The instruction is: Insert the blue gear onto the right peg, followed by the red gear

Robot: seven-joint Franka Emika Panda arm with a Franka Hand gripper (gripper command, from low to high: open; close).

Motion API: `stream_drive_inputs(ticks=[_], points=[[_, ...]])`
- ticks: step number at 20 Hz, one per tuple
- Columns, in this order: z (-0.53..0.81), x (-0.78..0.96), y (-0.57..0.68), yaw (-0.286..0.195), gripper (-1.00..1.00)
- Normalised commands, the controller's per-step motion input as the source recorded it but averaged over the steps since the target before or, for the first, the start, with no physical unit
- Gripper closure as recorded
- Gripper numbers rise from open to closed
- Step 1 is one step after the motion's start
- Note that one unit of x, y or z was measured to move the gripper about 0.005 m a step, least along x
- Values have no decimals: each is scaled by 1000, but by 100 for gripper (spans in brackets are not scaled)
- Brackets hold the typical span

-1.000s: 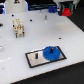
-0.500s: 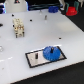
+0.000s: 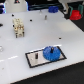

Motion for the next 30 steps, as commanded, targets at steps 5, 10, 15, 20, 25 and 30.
stream_drive_inputs(ticks=[5, 10, 15, 20, 25, 30], points=[[256, 796, -173, 0, 100], [174, 766, -208, 0, 100], [117, 692, -249, 0, 100], [122, 558, -274, 0, 100], [54, 427, -286, 0, 100], [42, 417, -305, 0, 100]])
